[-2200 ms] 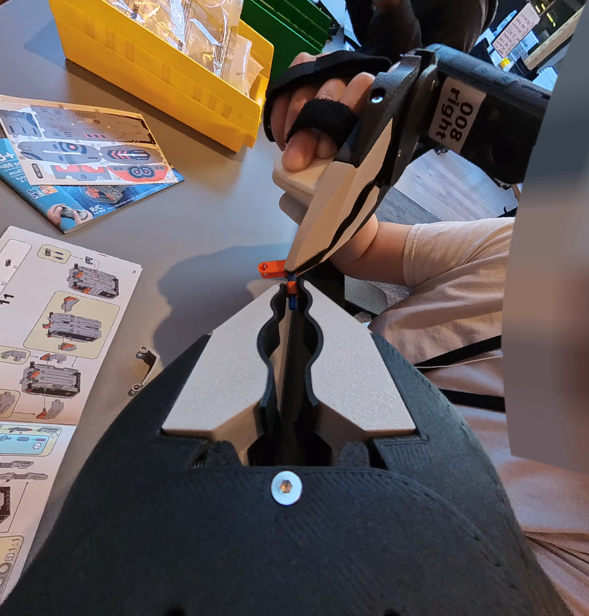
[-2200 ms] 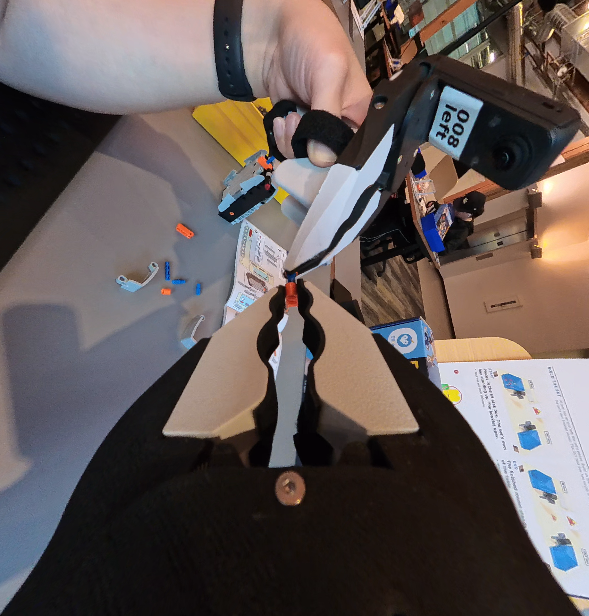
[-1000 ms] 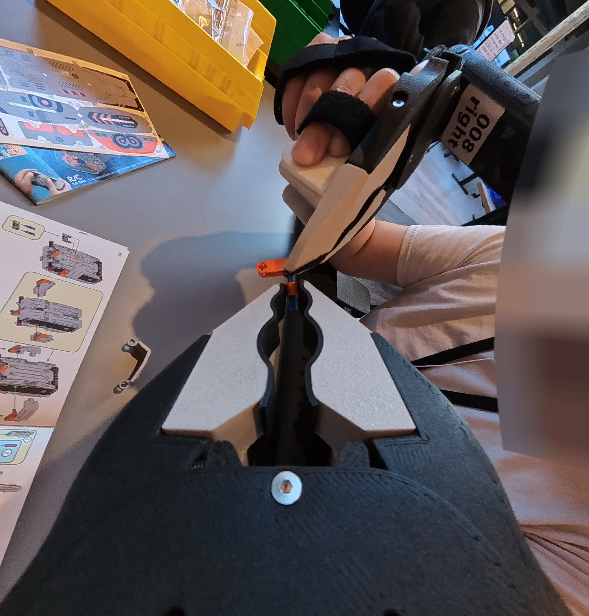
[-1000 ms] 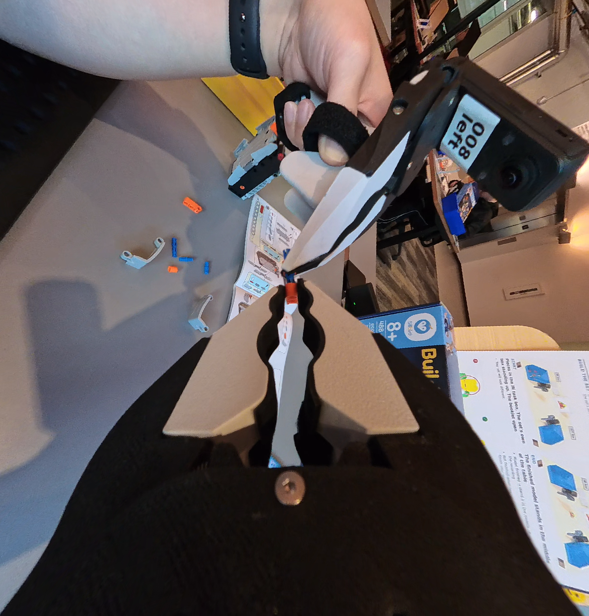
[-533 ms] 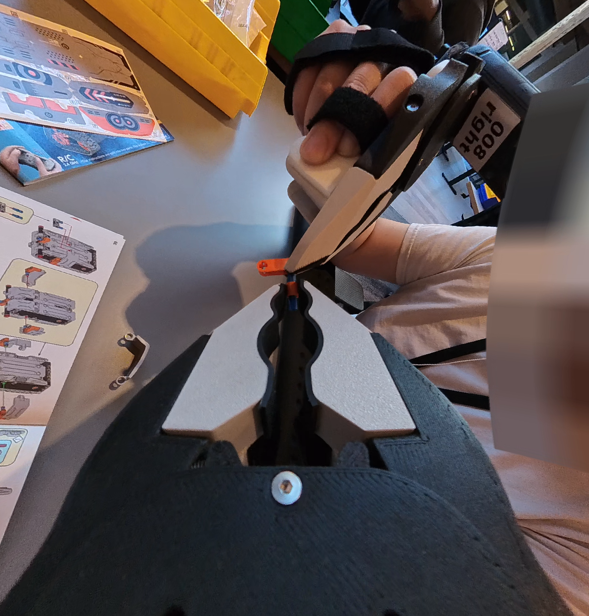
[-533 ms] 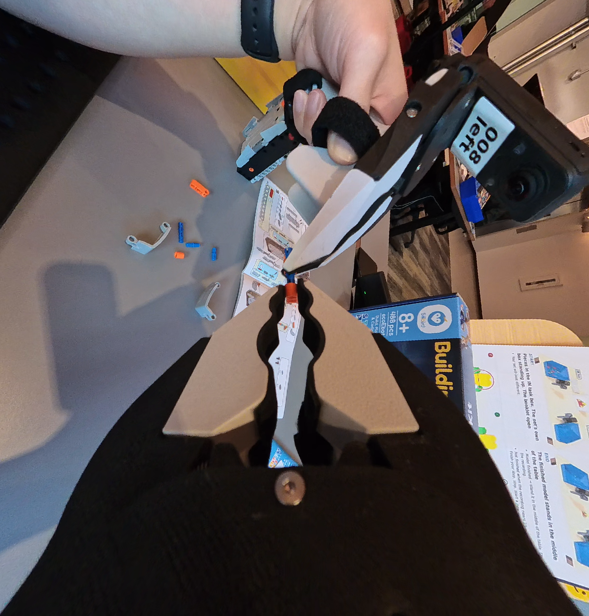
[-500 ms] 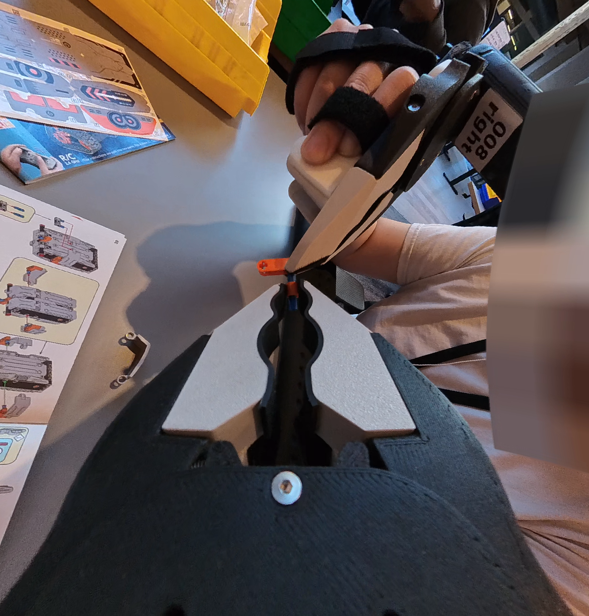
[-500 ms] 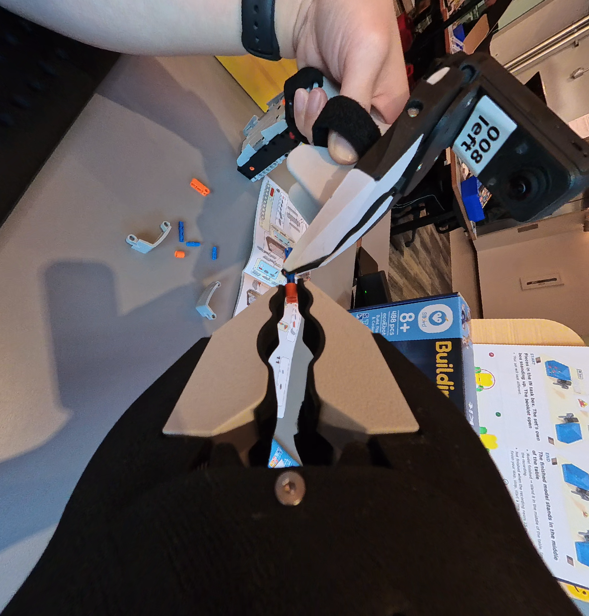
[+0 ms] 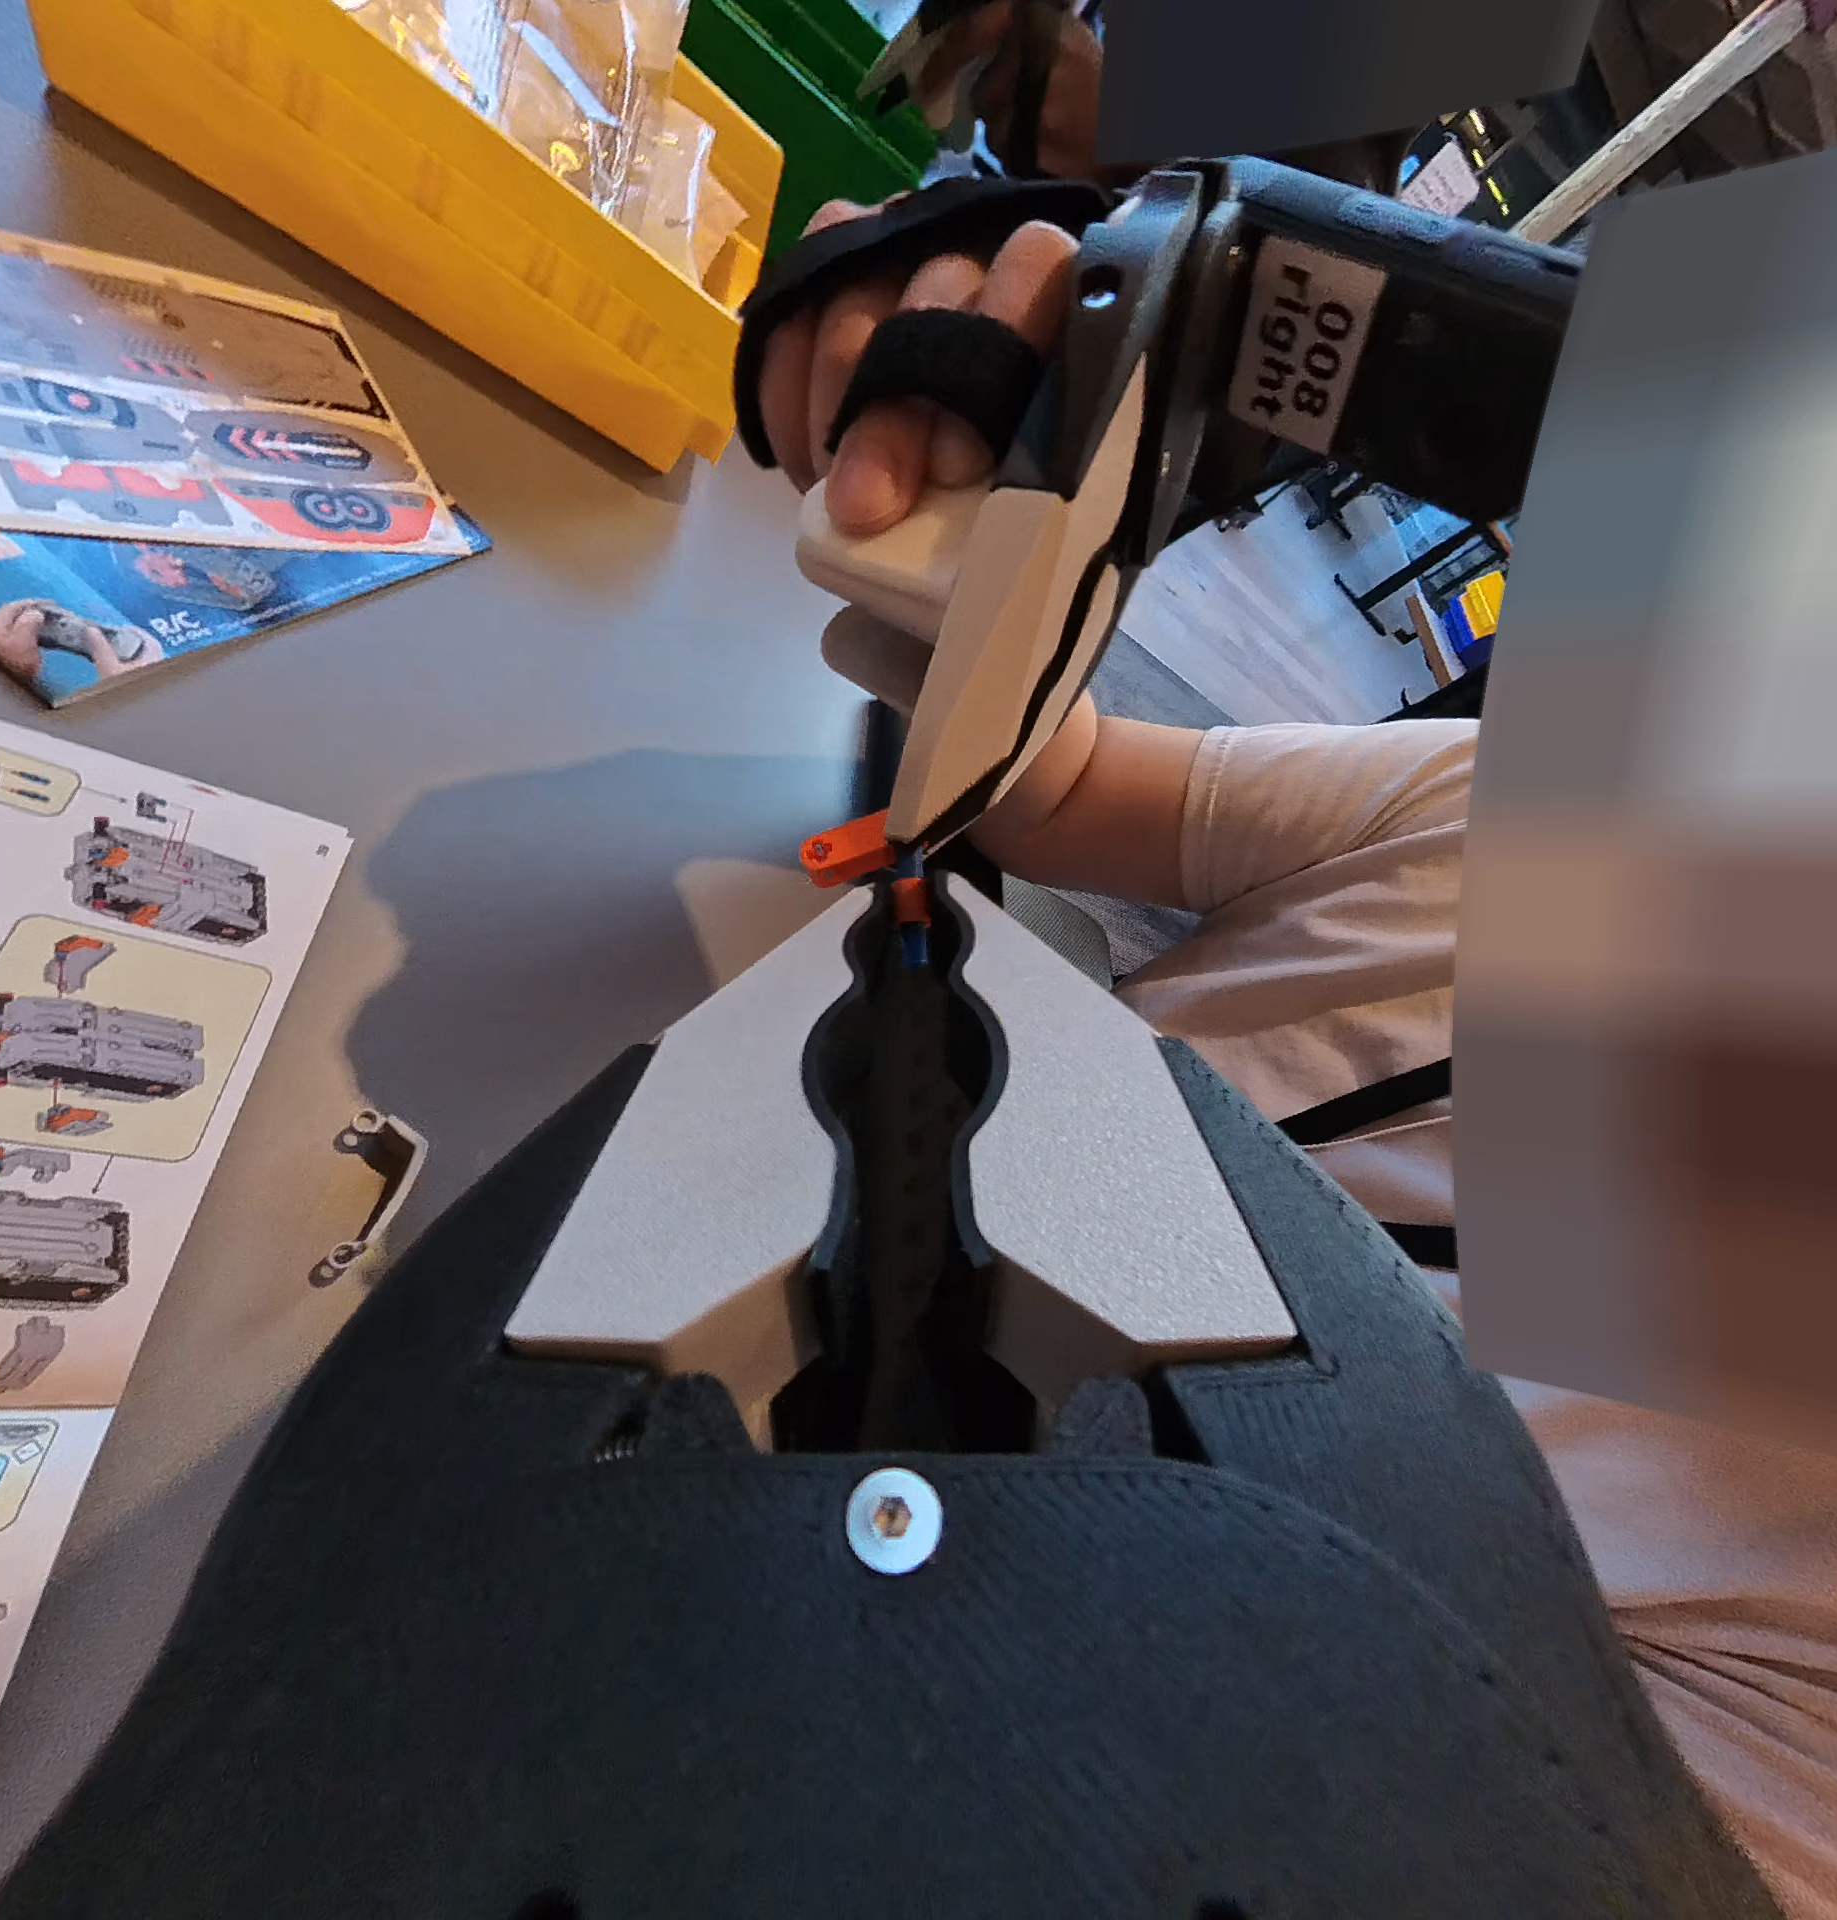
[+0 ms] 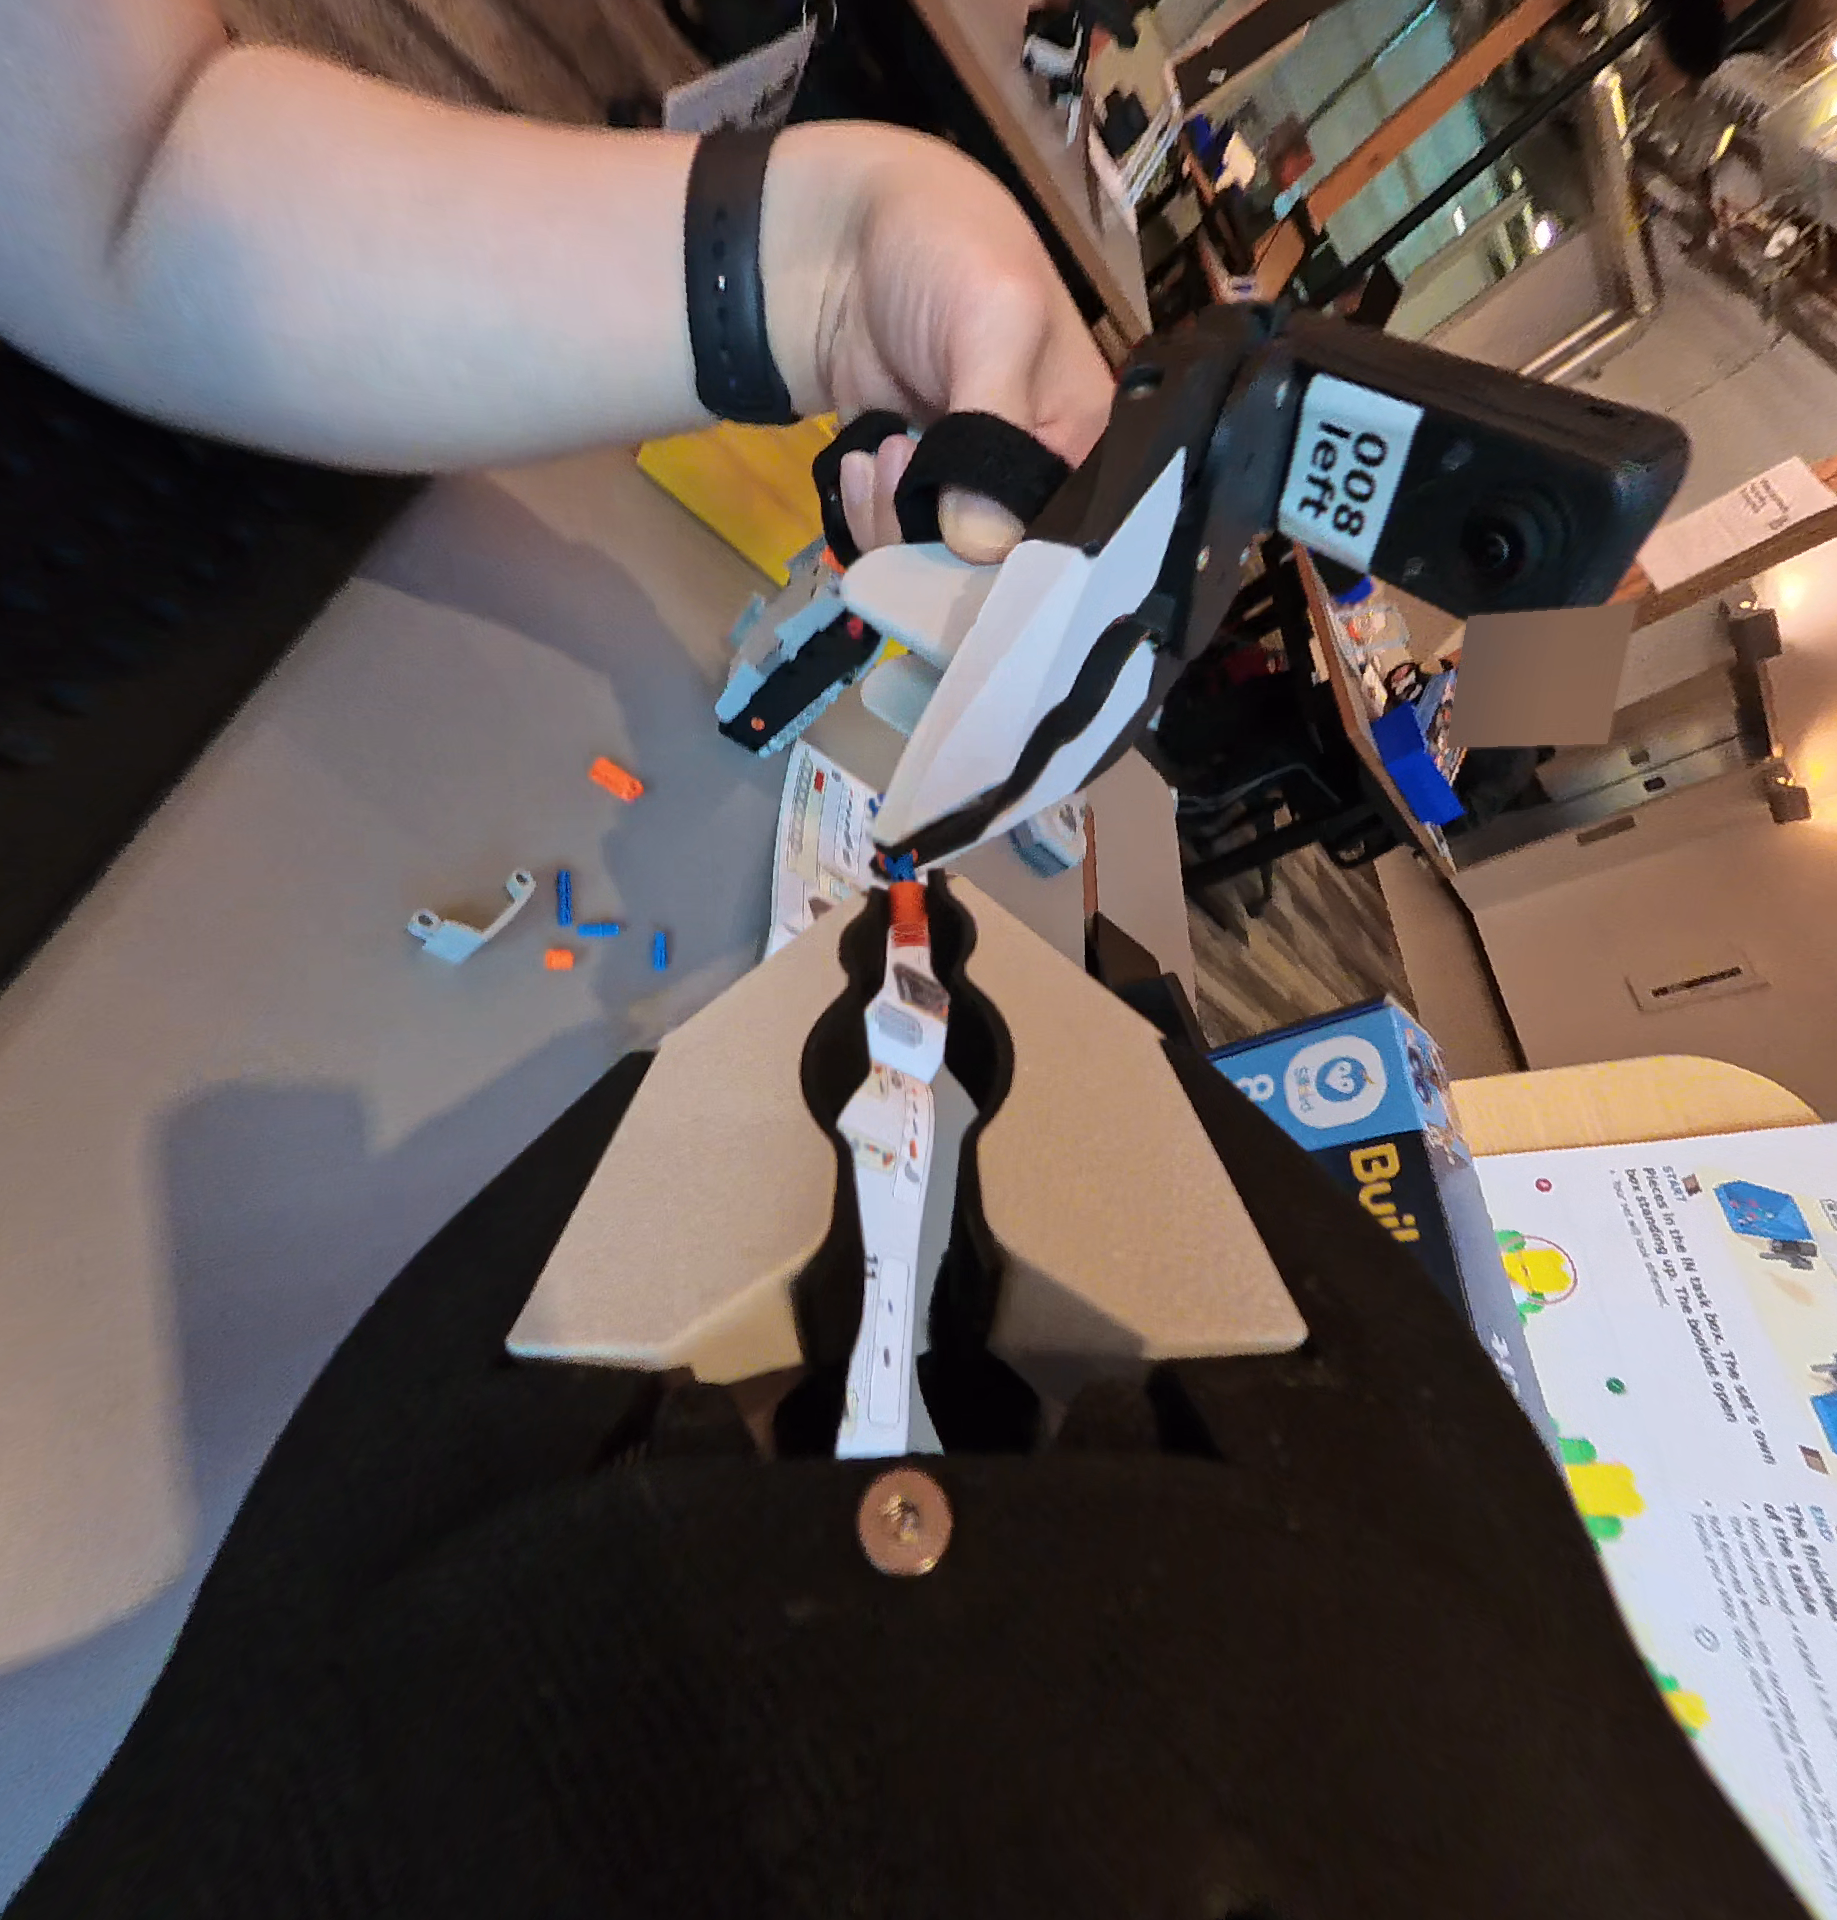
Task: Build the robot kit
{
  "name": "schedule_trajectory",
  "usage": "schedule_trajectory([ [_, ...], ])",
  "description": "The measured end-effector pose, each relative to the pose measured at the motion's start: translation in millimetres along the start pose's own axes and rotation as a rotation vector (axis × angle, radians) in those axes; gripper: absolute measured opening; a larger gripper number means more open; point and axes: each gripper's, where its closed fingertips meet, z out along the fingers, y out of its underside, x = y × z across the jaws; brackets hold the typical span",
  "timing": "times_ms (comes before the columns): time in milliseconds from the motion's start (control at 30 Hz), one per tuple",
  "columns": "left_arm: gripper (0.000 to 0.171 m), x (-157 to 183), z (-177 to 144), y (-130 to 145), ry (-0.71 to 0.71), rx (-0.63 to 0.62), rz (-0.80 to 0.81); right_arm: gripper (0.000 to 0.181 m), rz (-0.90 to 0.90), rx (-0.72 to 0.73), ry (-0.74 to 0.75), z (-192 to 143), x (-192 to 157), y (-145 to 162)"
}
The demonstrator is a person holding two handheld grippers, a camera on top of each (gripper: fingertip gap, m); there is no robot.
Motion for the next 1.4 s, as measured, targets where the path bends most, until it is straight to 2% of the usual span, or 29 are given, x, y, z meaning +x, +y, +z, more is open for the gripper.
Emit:
schedule_trajectory([
  [367,0.005,23.9,-3.7,-3.7,0.065,0.022,0.063,0.006,0.093,0.205,-0.027,-10.8,3.4,-23.6],
  [500,0.005,30.9,-11.2,-3.6,0.043,0.036,0.092,0.006,0.166,0.247,-0.062,-16.4,4.5,-19.9],
  [567,0.005,31.8,-17.4,-2.6,0.01,0.044,0.102,0.006,0.206,0.181,-0.141,-13.6,-6.1,-7.7],
  [633,0.005,31.2,-24.6,-3.1,-0.027,0.063,0.106,0.006,0.263,0.031,-0.264,-8.2,-27.4,16.0],
  [800,0.005,26.2,-40.5,-2.4,-0.093,0.097,0.099,0.006,0.345,-0.563,-0.513,2.7,-90.6,107.3],
  [867,0.005,24.0,-44.9,-3.2,-0.103,0.111,0.092,0.006,0.353,-0.719,-0.595,7.4,-111.0,131.6],
  [1067,0.005,16.8,-53.8,-3.3,-0.132,0.132,0.074,0.006,0.335,-0.811,-0.677,28.1,-135.8,161.2],
  [1400,0.005,16.0,-59.2,-2.8,-0.134,0.145,0.07,0.006,0.35,-0.755,-0.721,41.8,-148.2,164.7],
])
